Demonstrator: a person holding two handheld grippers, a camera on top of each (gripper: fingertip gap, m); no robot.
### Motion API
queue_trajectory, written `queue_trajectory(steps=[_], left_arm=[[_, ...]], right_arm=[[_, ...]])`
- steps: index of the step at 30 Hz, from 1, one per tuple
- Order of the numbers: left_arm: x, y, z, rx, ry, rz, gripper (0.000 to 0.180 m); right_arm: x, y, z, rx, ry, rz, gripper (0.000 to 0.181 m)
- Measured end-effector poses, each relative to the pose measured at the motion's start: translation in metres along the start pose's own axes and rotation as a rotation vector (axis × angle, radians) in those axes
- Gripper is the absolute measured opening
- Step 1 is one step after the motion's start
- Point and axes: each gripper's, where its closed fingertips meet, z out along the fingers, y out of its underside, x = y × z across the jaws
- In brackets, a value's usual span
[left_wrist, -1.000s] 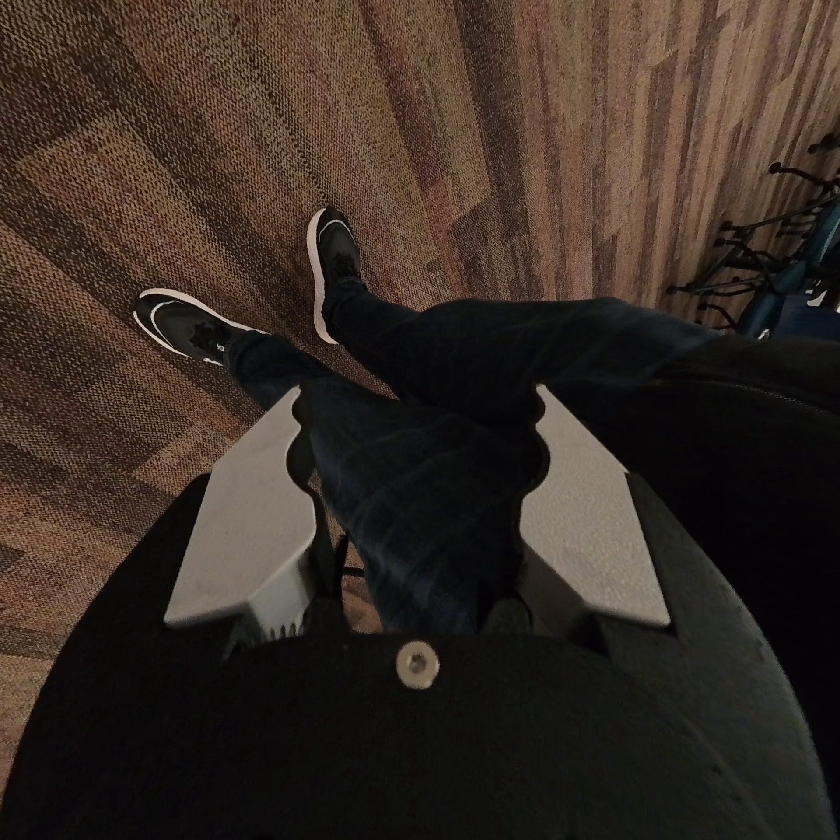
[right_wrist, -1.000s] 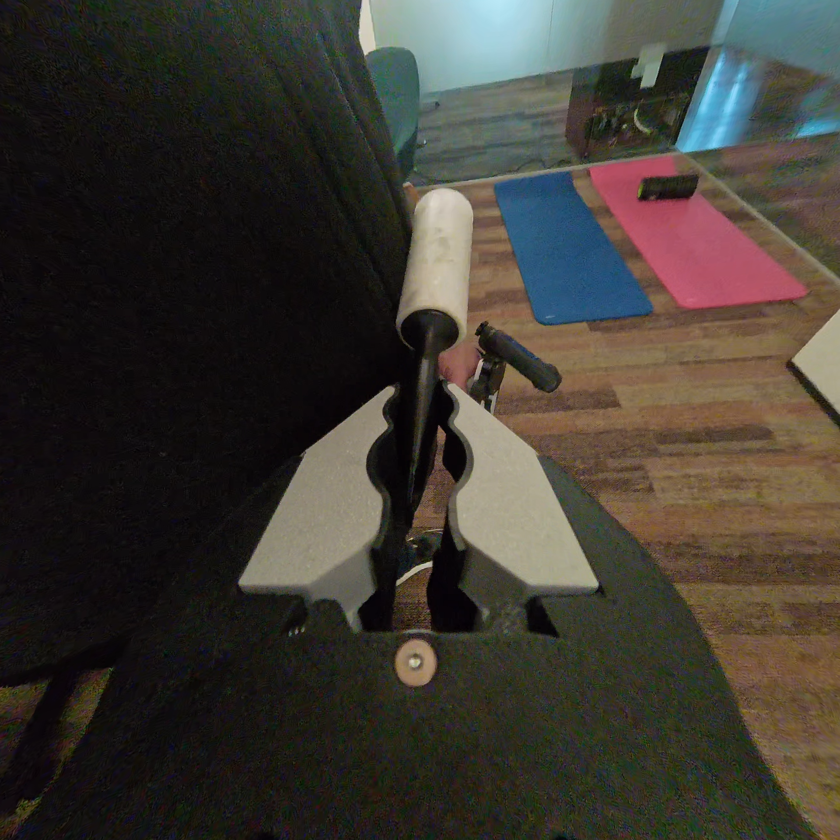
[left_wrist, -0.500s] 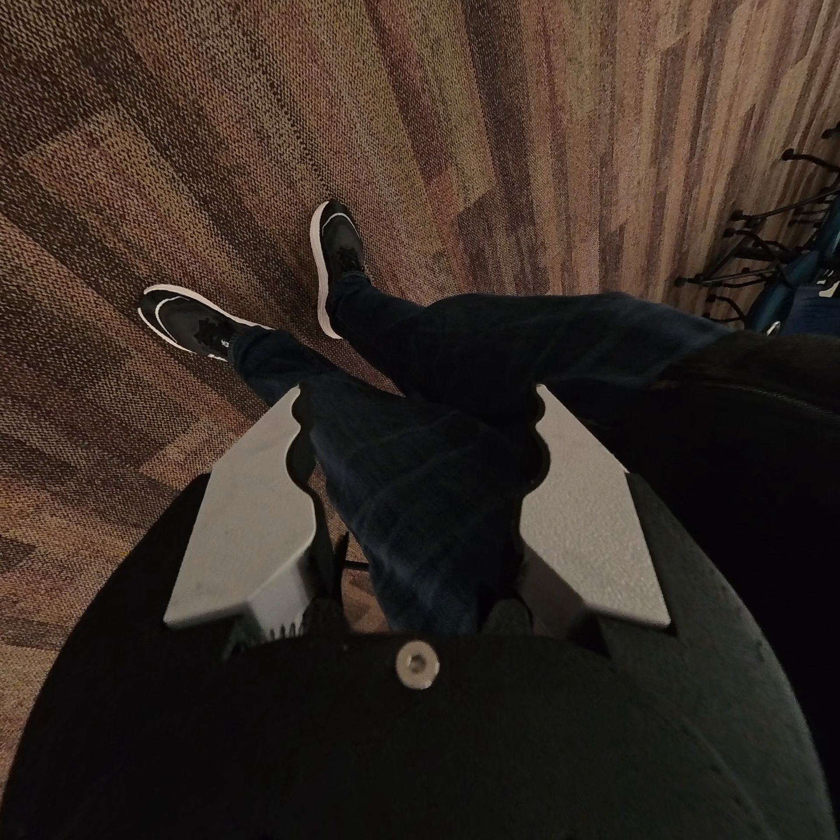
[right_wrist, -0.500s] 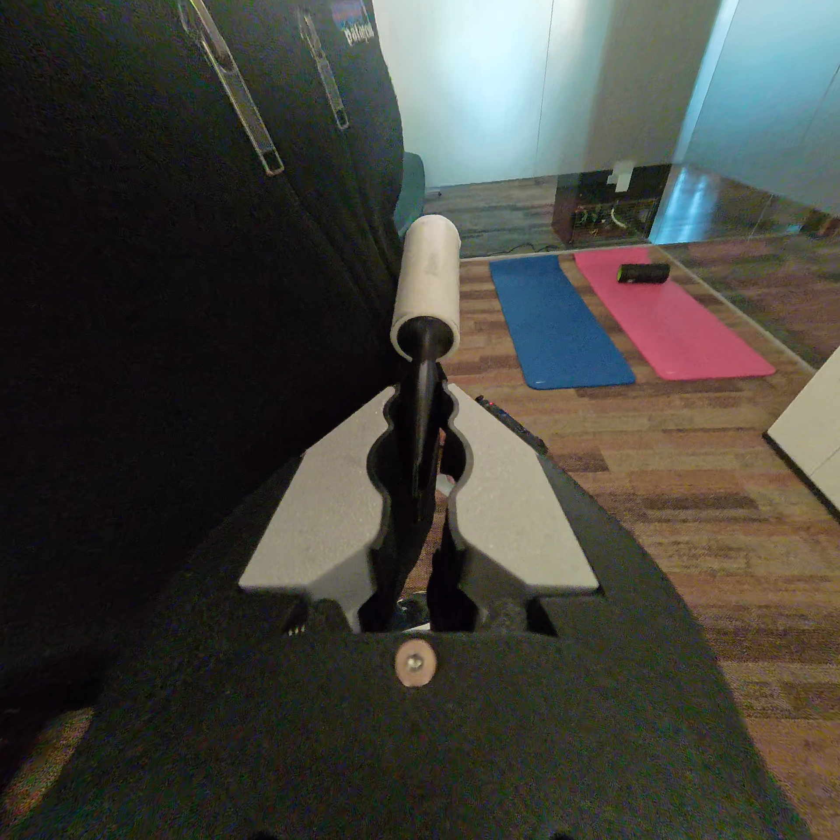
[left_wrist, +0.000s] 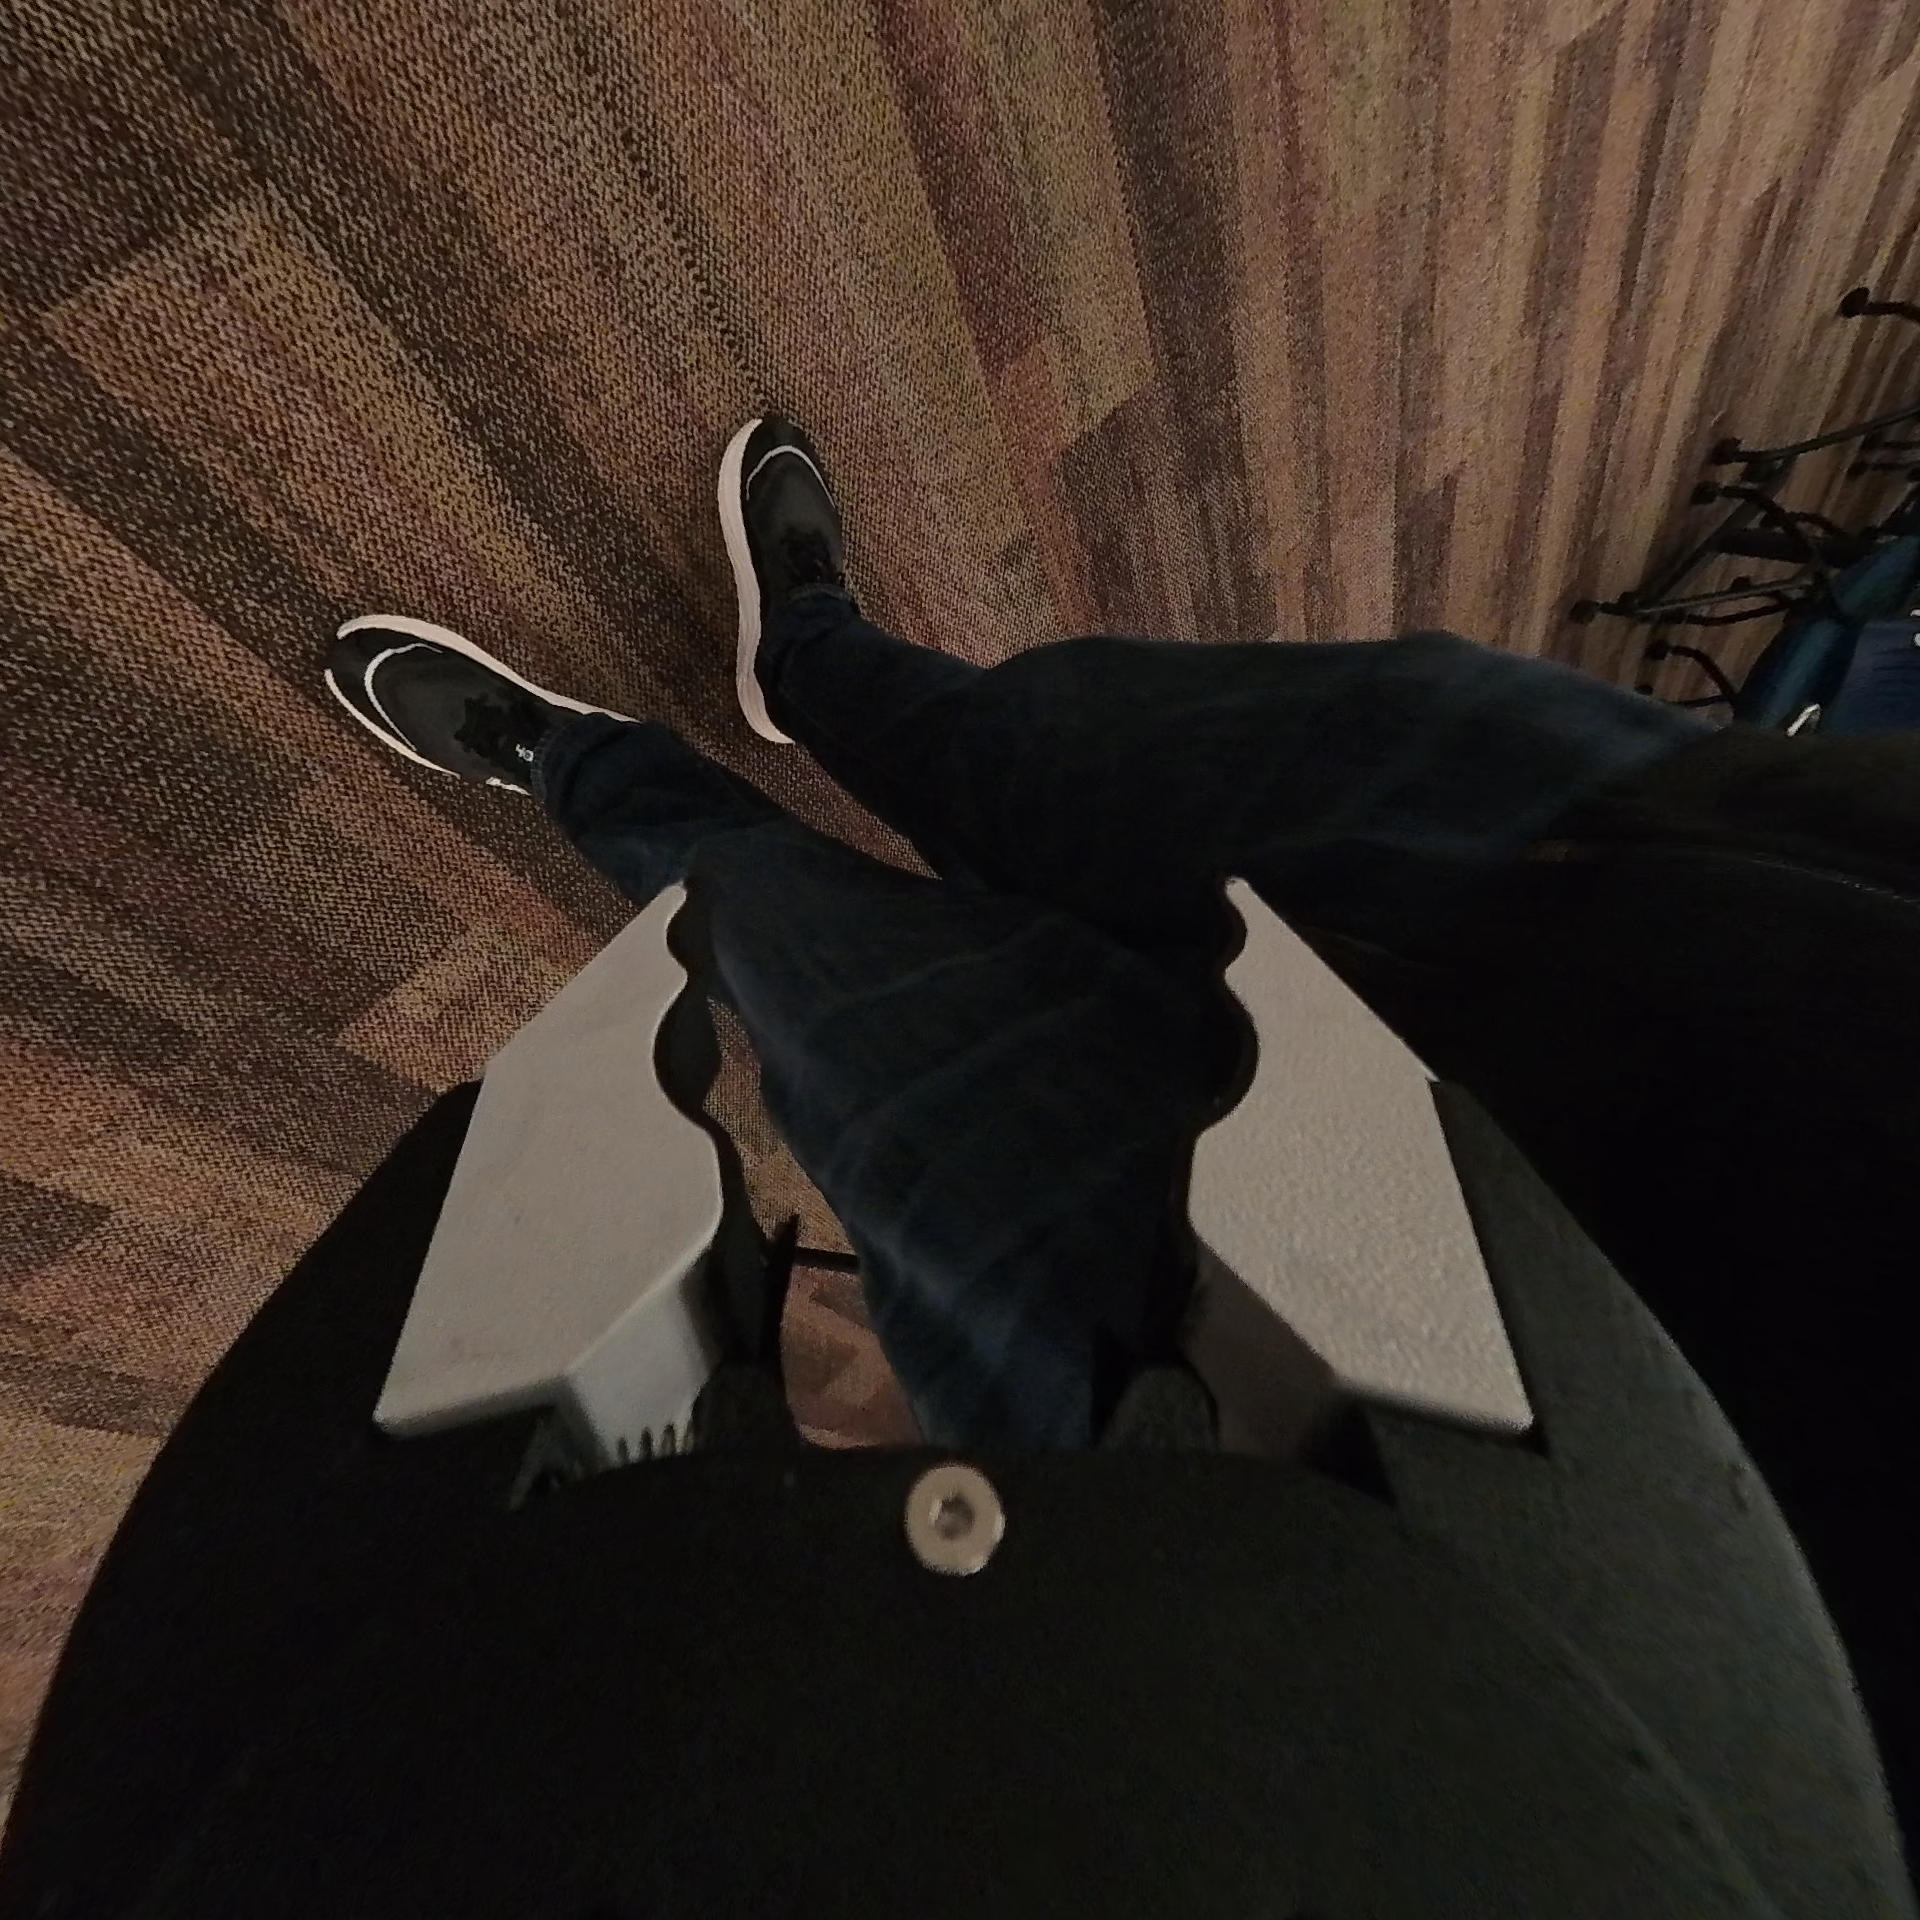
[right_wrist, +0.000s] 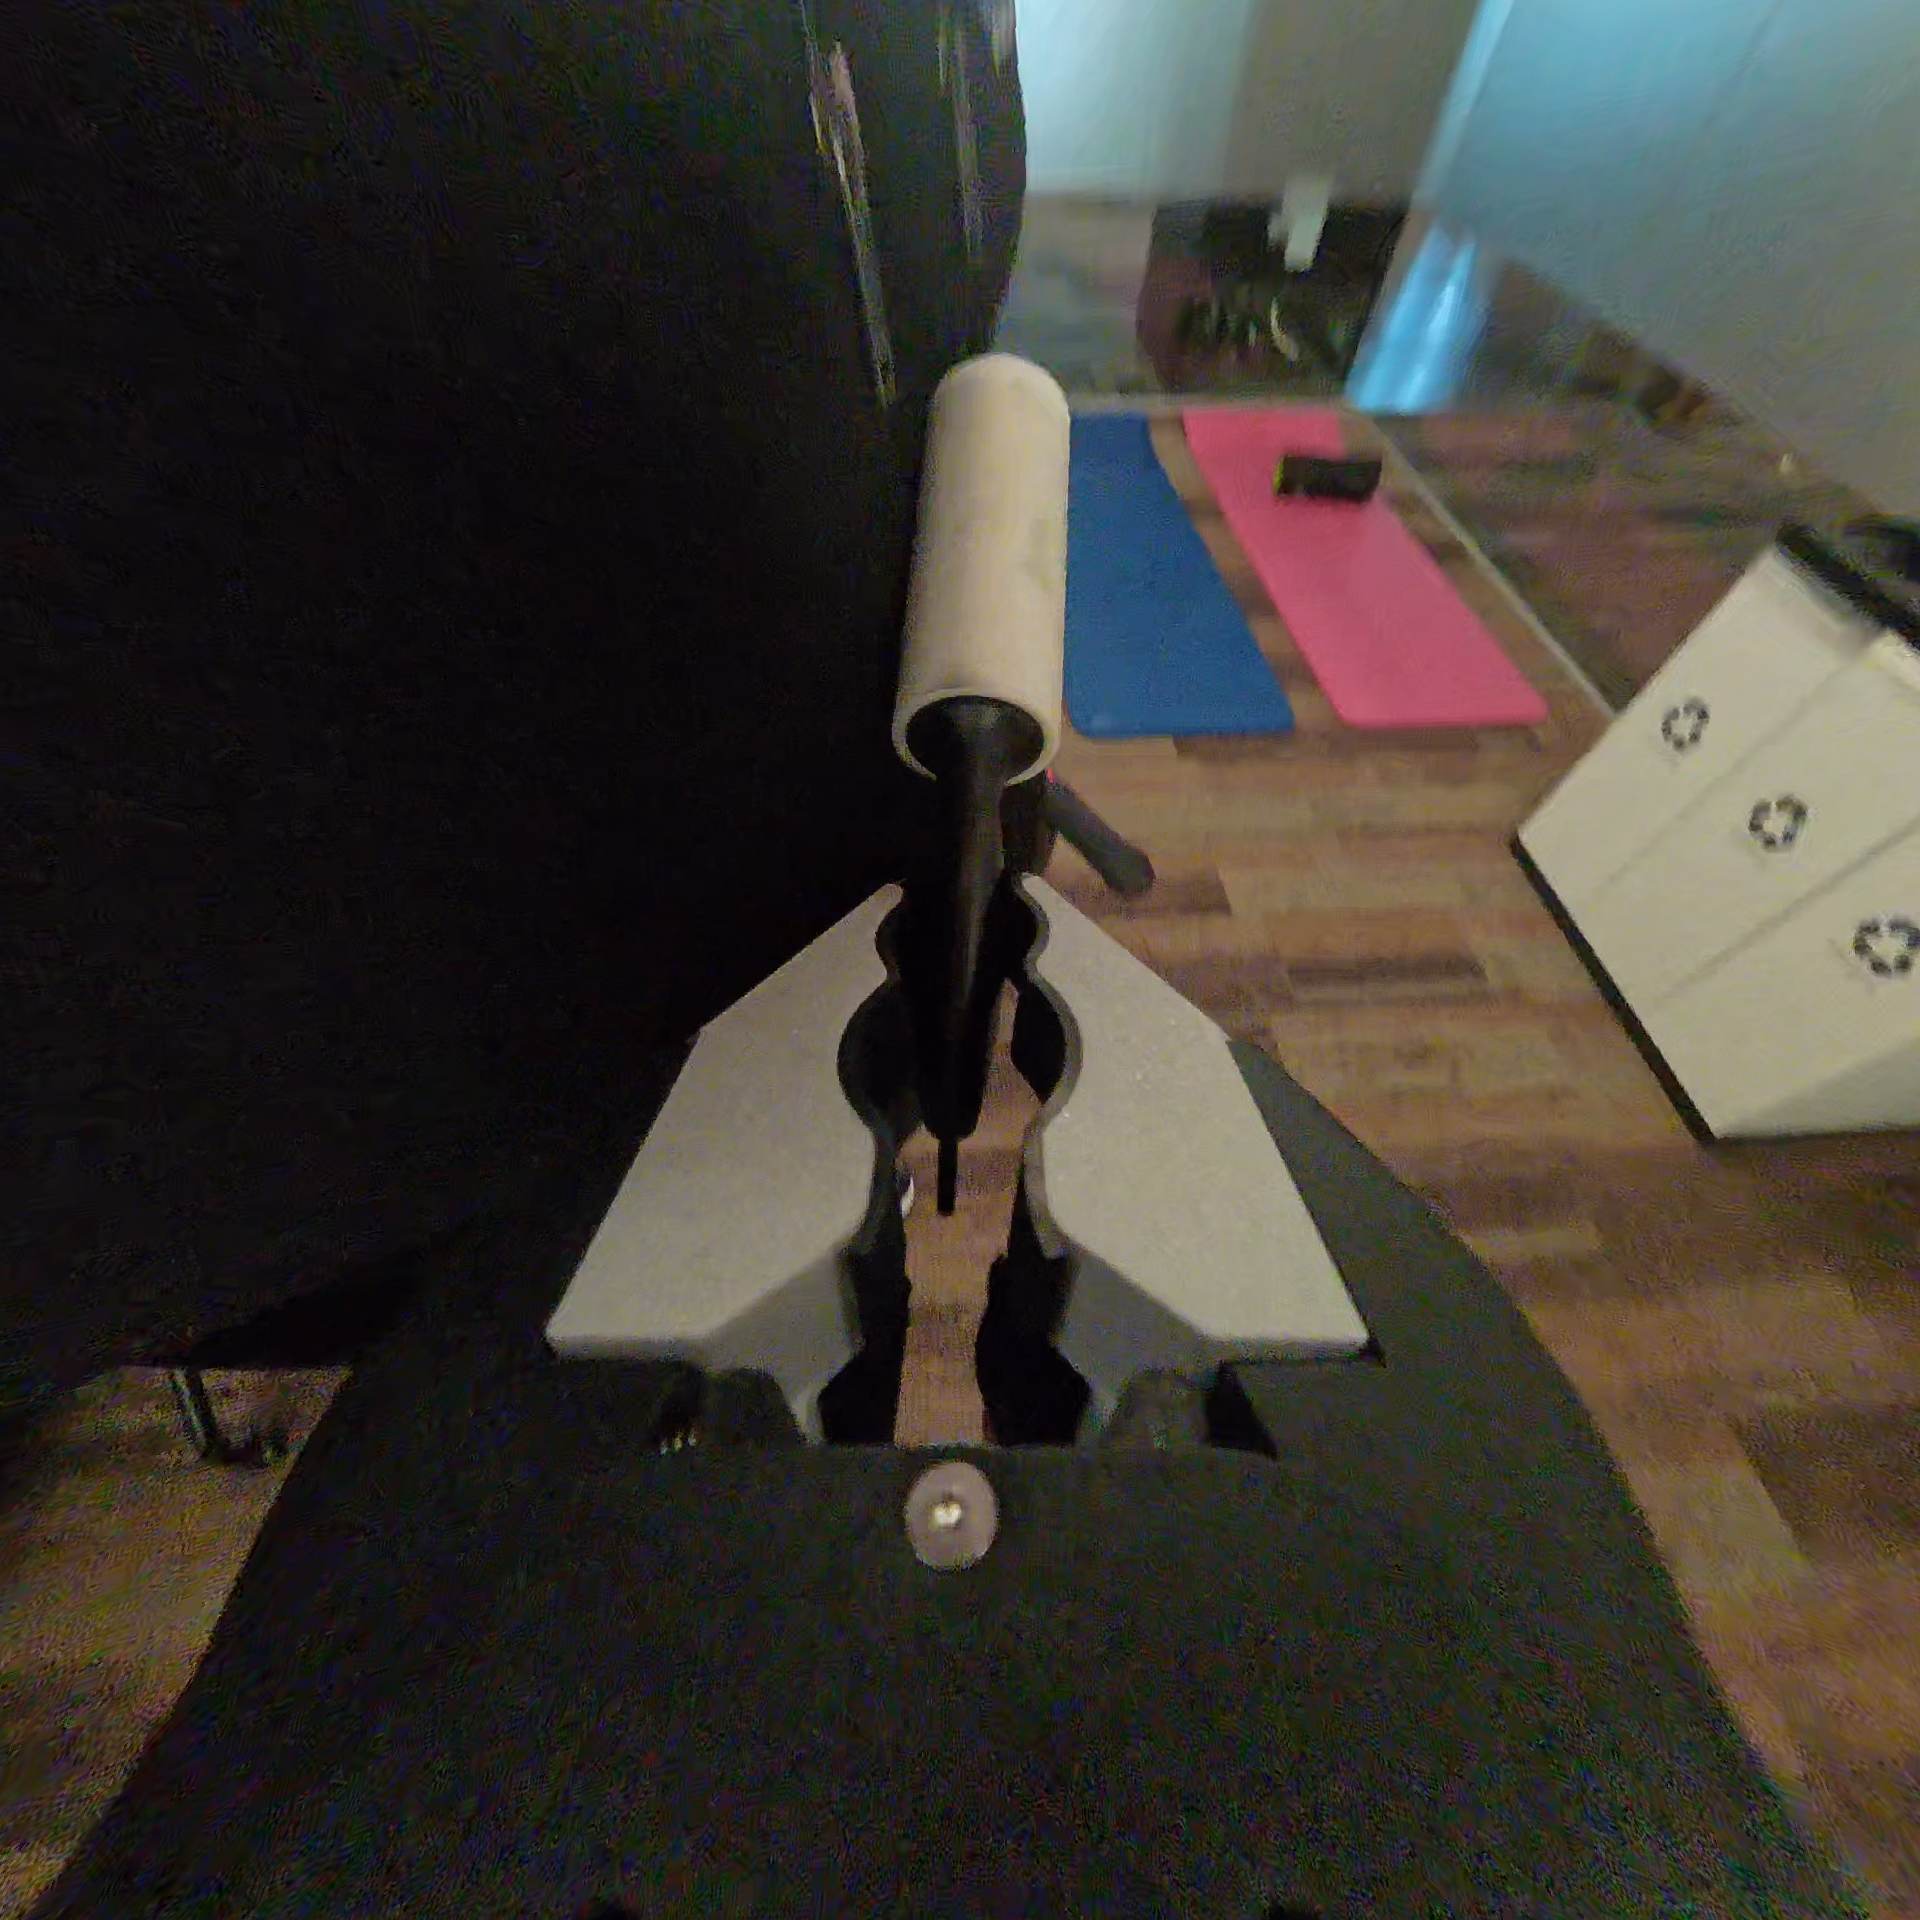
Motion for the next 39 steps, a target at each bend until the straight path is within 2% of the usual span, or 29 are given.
queue_trajectory(steps=[2, 5, 8, 13, 16, 18, 20, 22, 25, 27, 30, 33, 35, 38, 39], left_arm=[[0.001, -0.003, 0.002, -0.007, 0.000, 0.009, 0.091], [0.006, -0.009, 0.005, -0.014, -0.002, 0.034, 0.091], [0.011, -0.015, 0.007, -0.019, 0.001, 0.053, 0.091], [0.014, -0.018, 0.008, -0.026, -0.011, 0.076, 0.091], [0.014, -0.018, 0.007, -0.019, -0.009, 0.073, 0.092], [0.023, -0.034, -0.005, 0.061, 0.015, 0.080, 0.091], [0.066, -0.067, -0.034, 0.206, 0.160, 0.106, 0.089], [0.135, -0.102, -0.085, 0.380, 0.348, 0.216, 0.089], [0.229, -0.134, -0.157, 0.552, 0.528, 0.403, 0.097], [0.271, -0.148, -0.185, 0.629, 0.549, 0.503, 0.107], [0.309, -0.163, -0.202, 0.690, 0.541, 0.575, 0.108], [0.327, -0.162, -0.195, 0.659, 0.552, 0.601, 0.092], [0.328, -0.163, -0.191, 0.664, 0.557, 0.577, 0.064], [0.333, -0.167, -0.203, 0.734, 0.640, 0.528, 0.031], [0.334, -0.168, -0.206, 0.747, 0.658, 0.525, 0.030]], right_arm=[[0.001, 0.025, 0.013, -0.087, 0.014, 0.012, 0.012], [0.004, 0.050, 0.026, -0.105, 0.010, 0.062, 0.012], [0.009, 0.087, 0.038, -0.189, 0.024, 0.086, 0.013], [0.004, 0.129, 0.063, -0.256, -0.013, 0.155, 0.012], [0.007, 0.131, 0.067, -0.241, -0.014, 0.199, 0.012], [0.018, 0.130, 0.061, -0.251, 0.022, 0.216, 0.012], [0.029, 0.137, 0.054, -0.286, 0.047, 0.276, 0.012], [0.043, 0.153, 0.048, -0.353, 0.093, 0.322, 0.012], [0.060, 0.167, 0.044, -0.415, 0.152, 0.361, 0.012], [0.069, 0.169, 0.043, -0.447, 0.176, 0.358, 0.012], [0.079, 0.174, 0.044, -0.509, 0.193, 0.353, 0.012], [0.085, 0.168, 0.049, -0.498, 0.199, 0.354, 0.012], [0.088, 0.163, 0.051, -0.487, 0.206, 0.351, 0.012], [0.091, 0.156, 0.052, -0.463, 0.221, 0.353, 0.012], [0.093, 0.152, 0.052, -0.447, 0.228, 0.347, 0.012]])
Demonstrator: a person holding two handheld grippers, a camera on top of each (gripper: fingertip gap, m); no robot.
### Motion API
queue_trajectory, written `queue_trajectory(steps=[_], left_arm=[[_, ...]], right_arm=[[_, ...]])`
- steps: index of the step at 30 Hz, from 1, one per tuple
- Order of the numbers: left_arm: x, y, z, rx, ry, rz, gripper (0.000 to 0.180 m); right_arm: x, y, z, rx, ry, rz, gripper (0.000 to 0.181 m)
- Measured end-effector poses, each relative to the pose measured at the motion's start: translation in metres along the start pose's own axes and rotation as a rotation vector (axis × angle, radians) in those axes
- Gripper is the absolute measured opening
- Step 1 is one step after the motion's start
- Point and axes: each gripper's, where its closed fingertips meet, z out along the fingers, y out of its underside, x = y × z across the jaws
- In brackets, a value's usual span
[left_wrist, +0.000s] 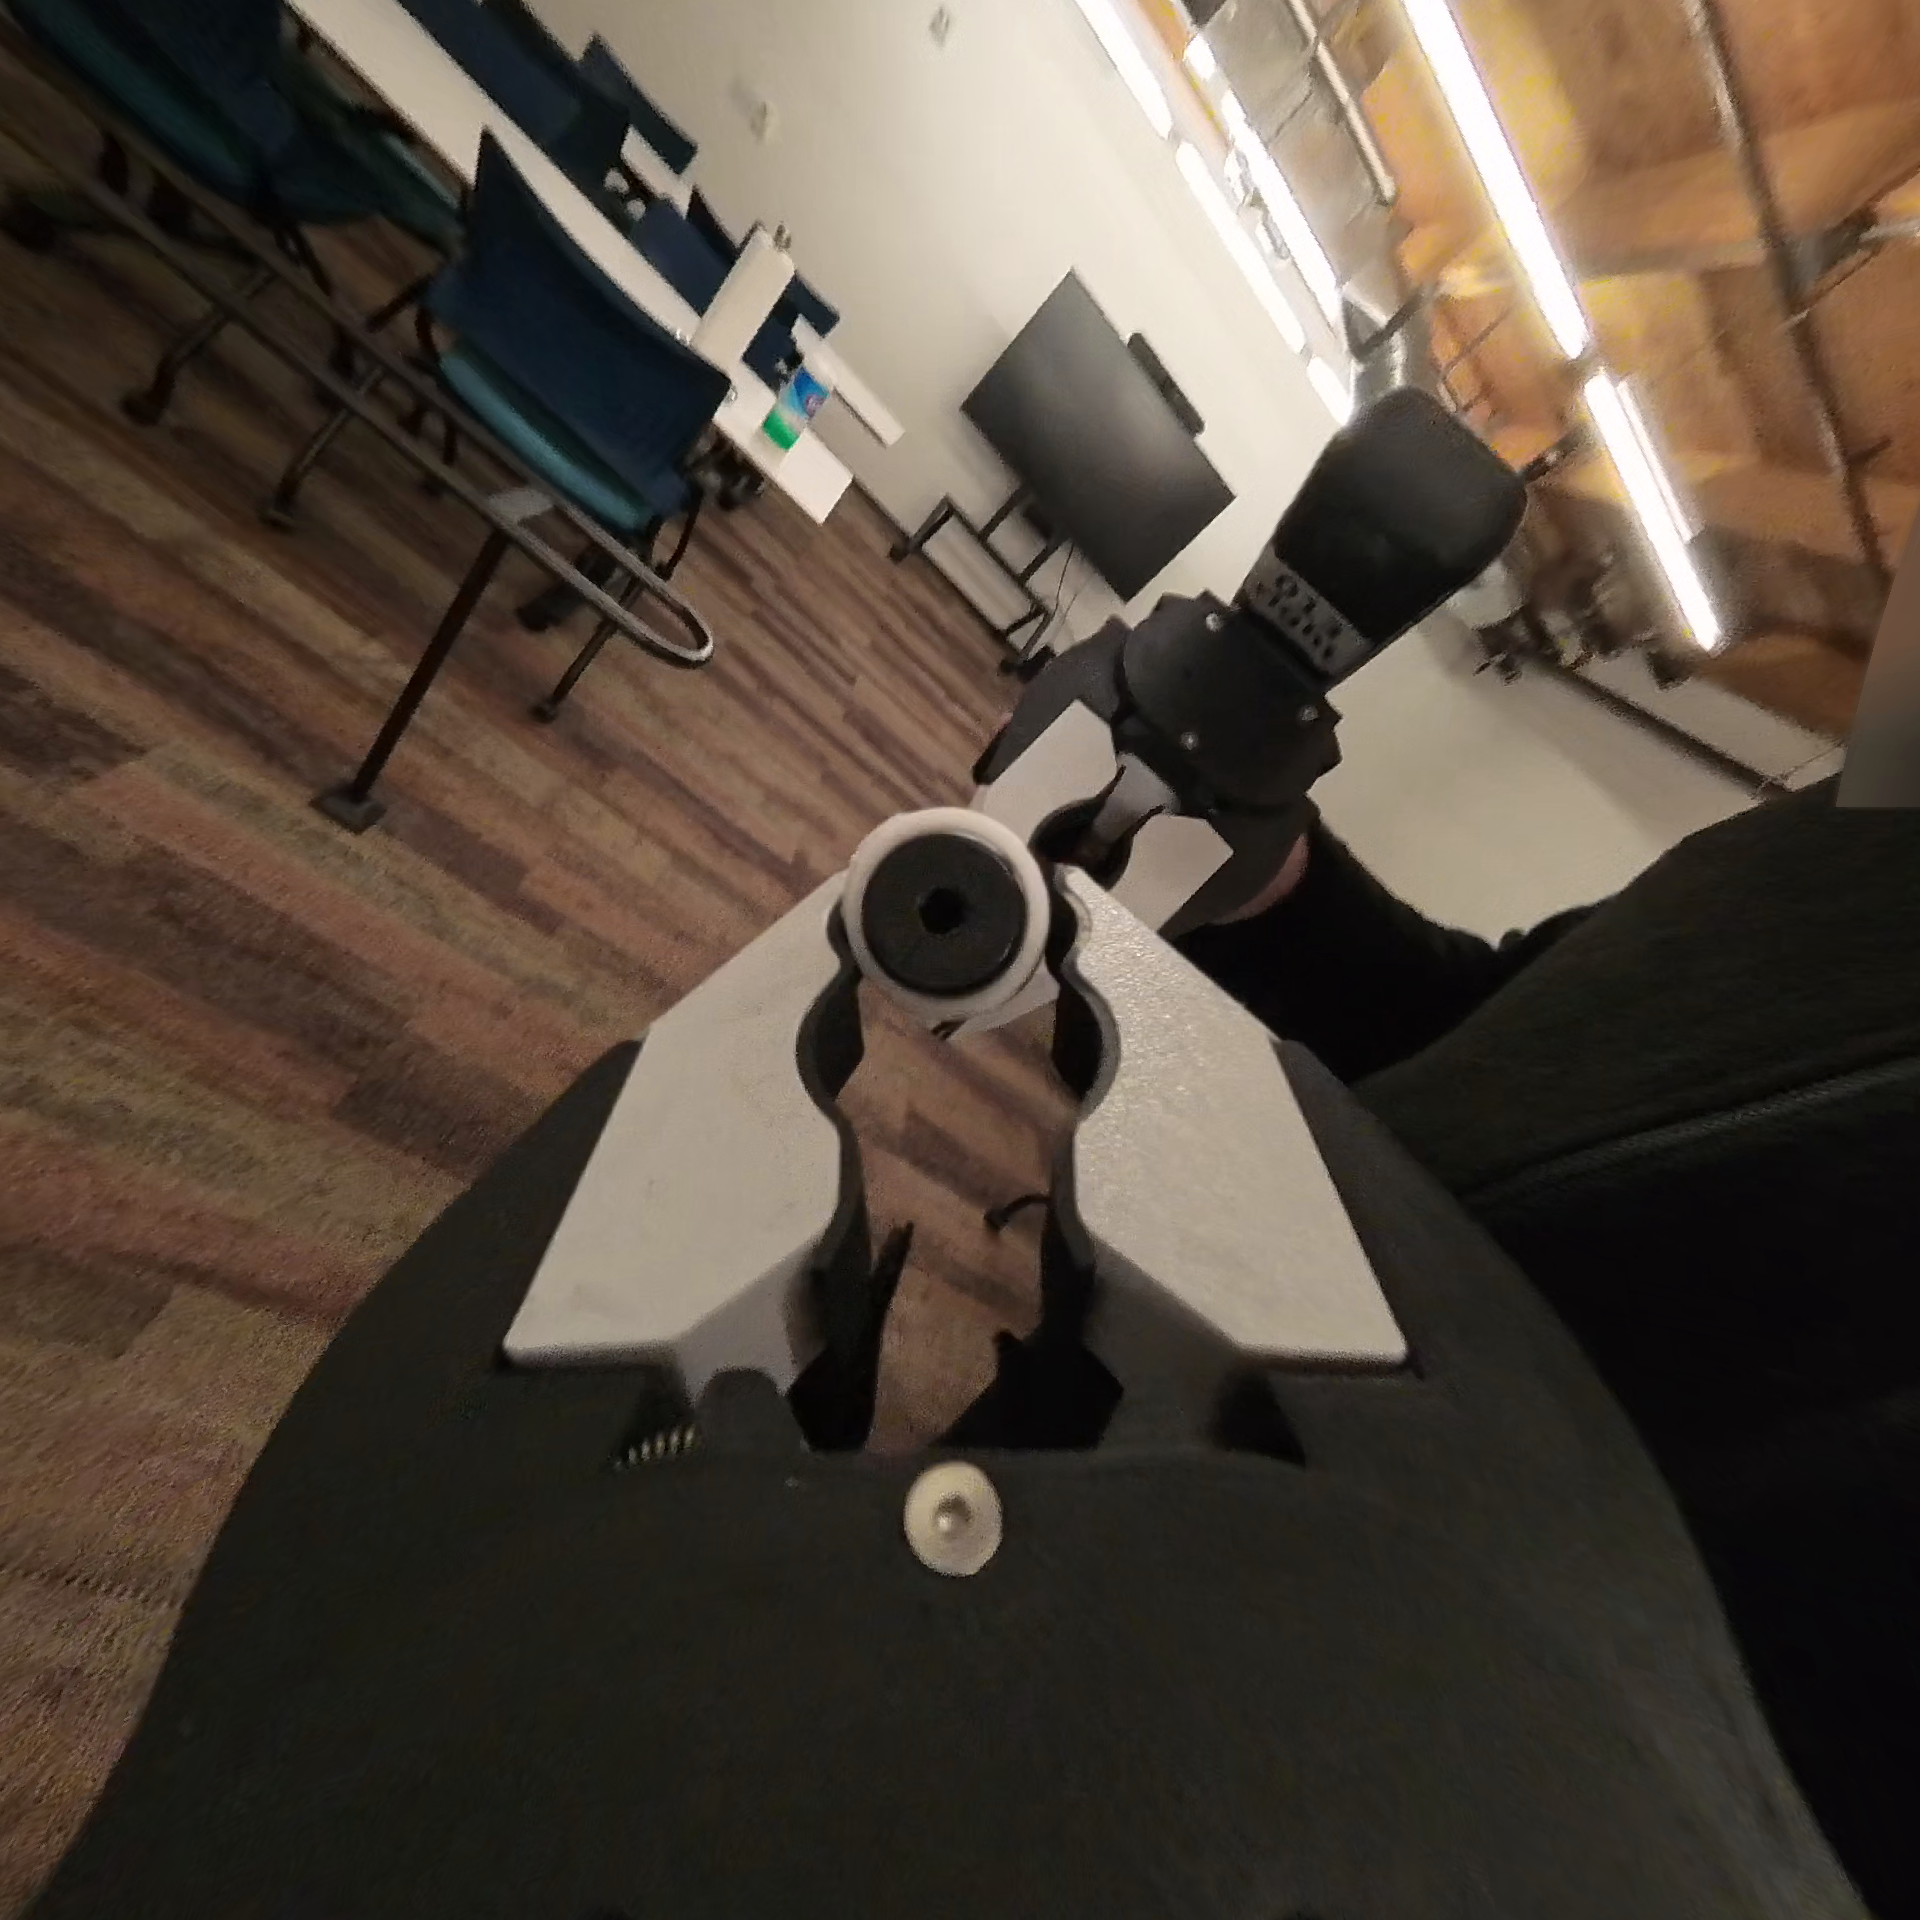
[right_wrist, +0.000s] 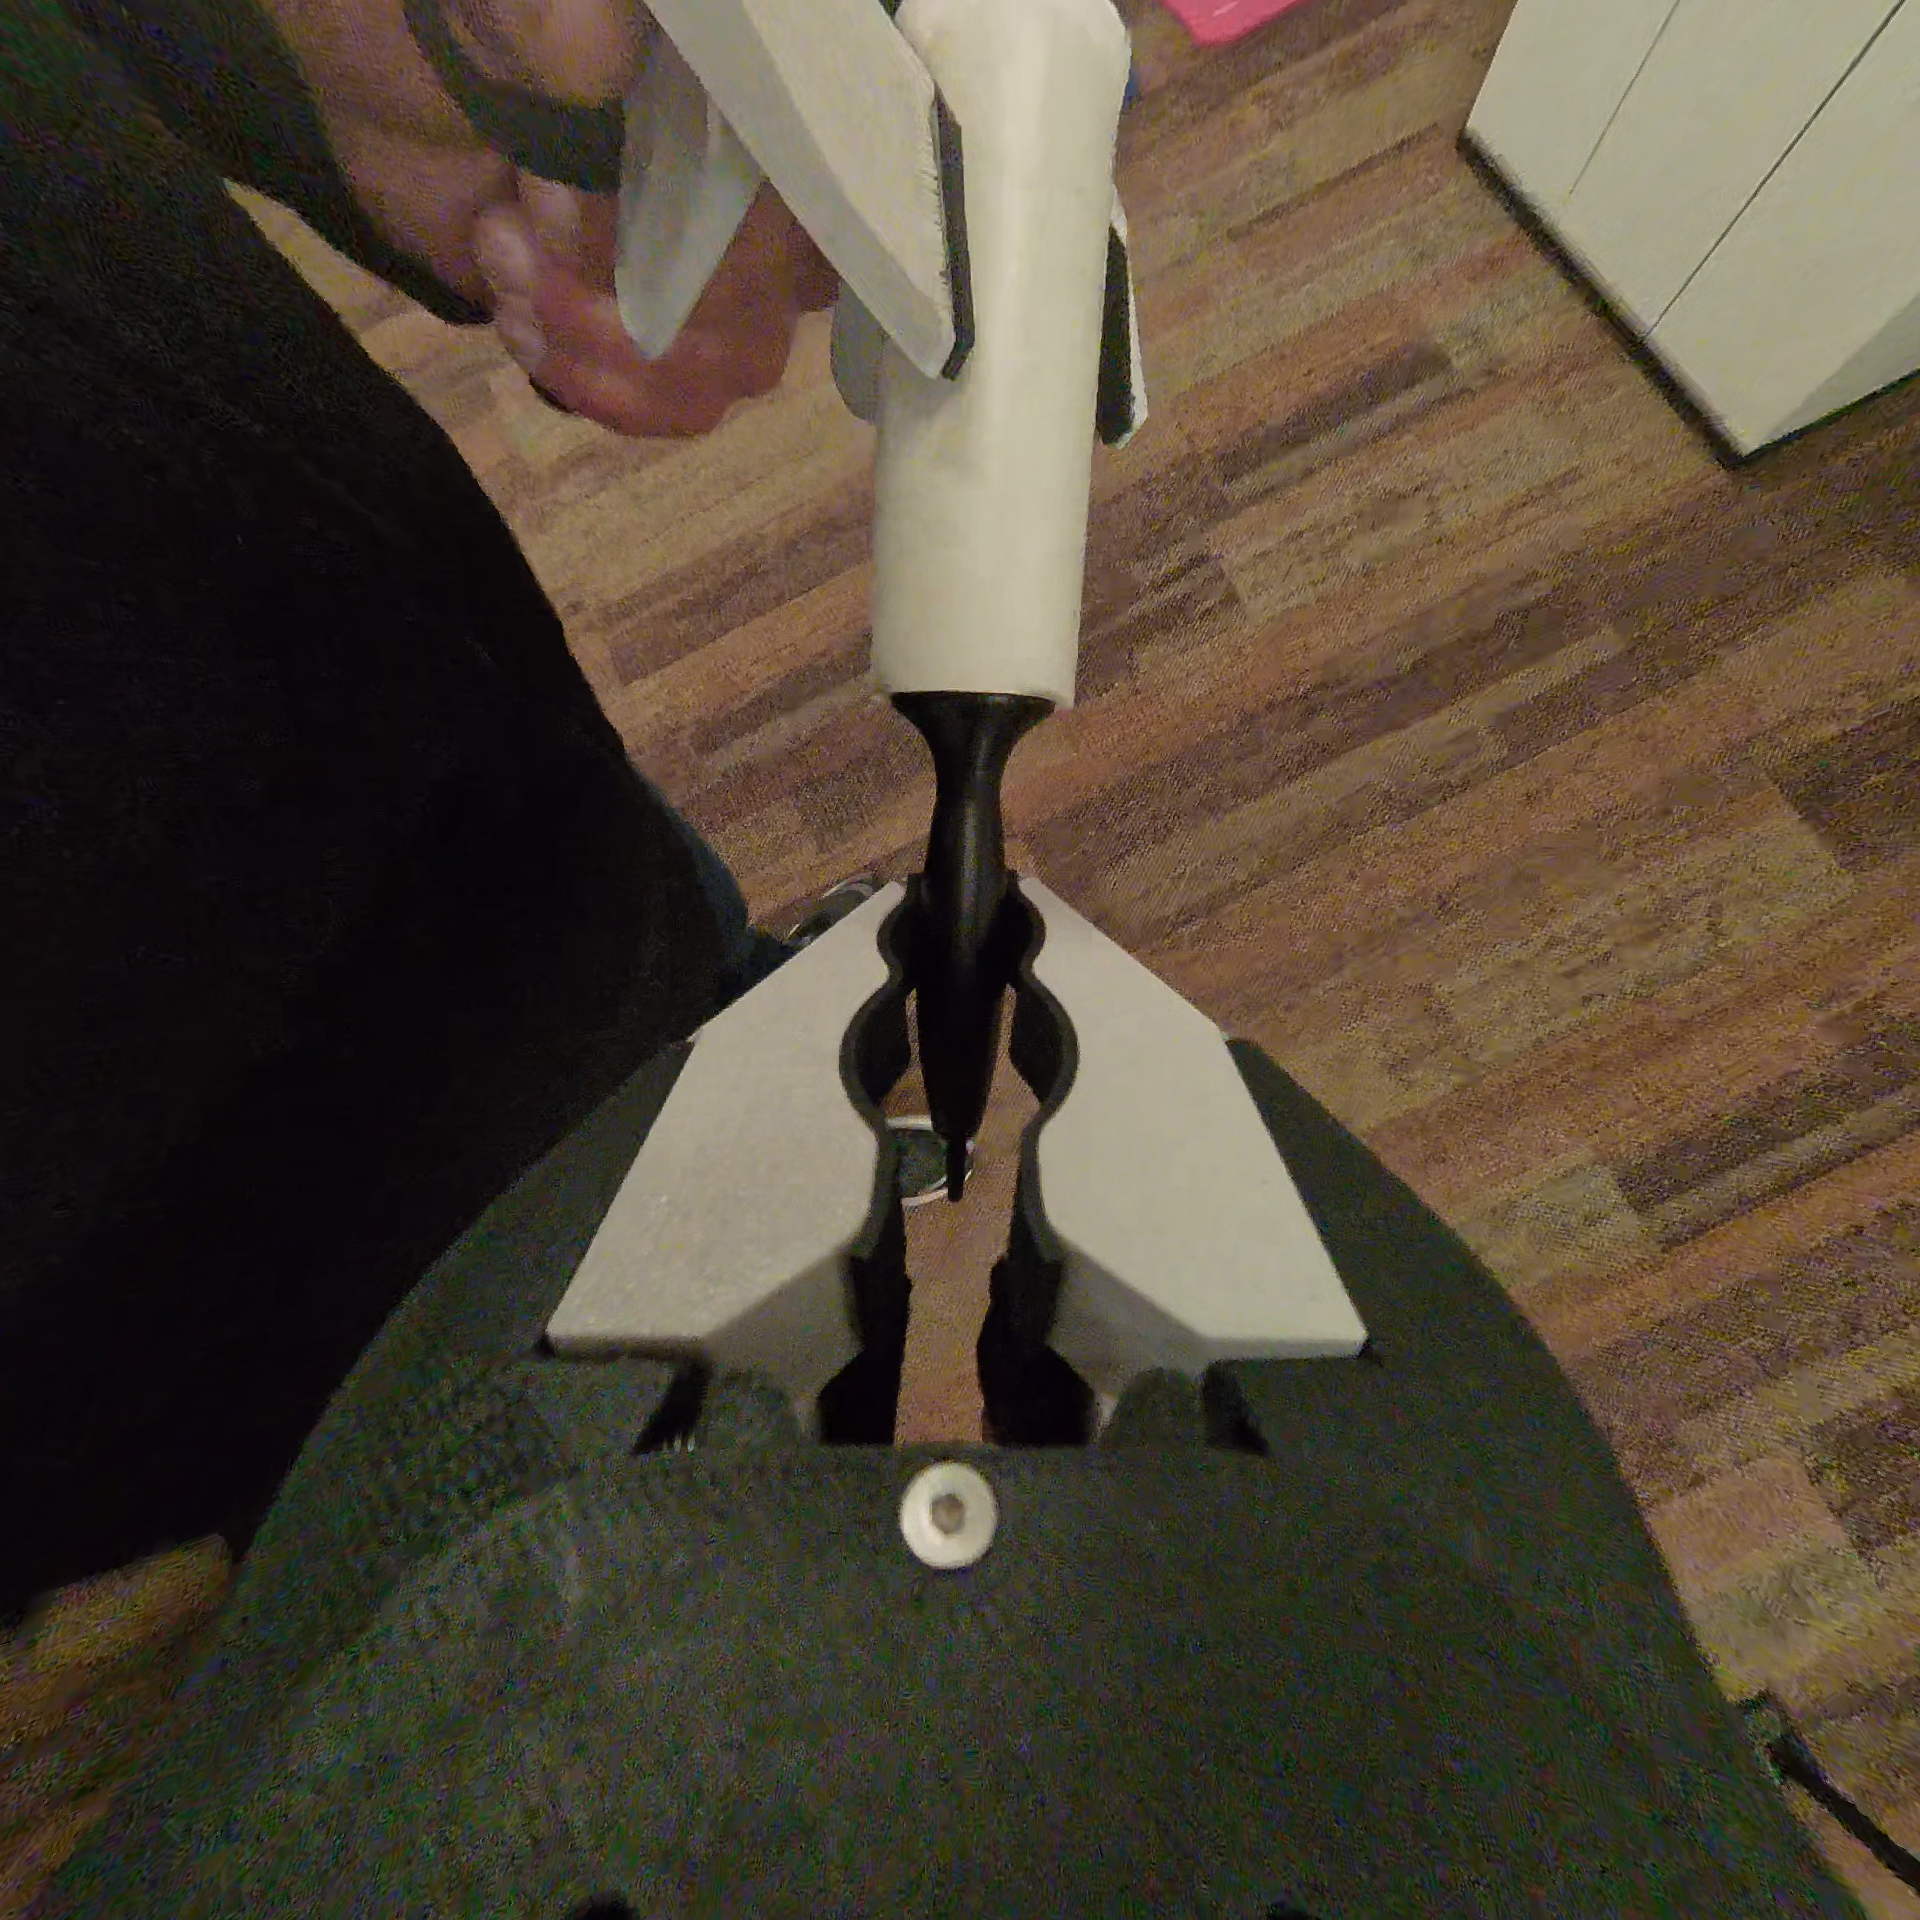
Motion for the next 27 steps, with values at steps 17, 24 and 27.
queue_trajectory(steps=[17, 24, 27], left_arm=[[0.017, -0.062, -0.017, 0.328, 0.235, -0.280, 0.029], [0.021, -0.060, -0.019, 0.327, 0.240, -0.284, 0.029], [0.023, -0.058, -0.018, 0.321, 0.241, -0.281, 0.030]], right_arm=[[0.016, -0.099, -0.081, 0.983, -0.141, 0.310, 0.023], [0.009, -0.097, -0.071, 0.910, -0.129, 0.268, 0.014], [0.008, -0.097, -0.072, 0.894, -0.115, 0.255, 0.013]])
